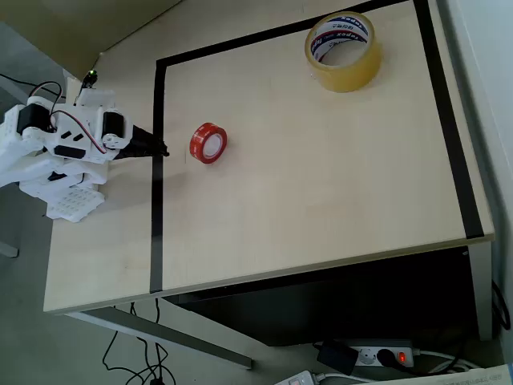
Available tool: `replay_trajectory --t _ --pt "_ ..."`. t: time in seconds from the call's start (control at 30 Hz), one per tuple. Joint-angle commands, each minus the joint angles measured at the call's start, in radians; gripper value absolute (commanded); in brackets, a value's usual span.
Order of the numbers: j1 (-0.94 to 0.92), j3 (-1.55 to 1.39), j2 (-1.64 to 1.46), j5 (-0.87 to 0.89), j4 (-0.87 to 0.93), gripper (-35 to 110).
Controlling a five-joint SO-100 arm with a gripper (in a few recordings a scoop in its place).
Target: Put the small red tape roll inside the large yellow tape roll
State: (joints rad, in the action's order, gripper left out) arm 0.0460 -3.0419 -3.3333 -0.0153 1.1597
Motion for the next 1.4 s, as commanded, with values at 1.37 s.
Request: replay_trajectory --t 1.37 --pt "0.129 0.356 0.364 -0.052 0.095 0"
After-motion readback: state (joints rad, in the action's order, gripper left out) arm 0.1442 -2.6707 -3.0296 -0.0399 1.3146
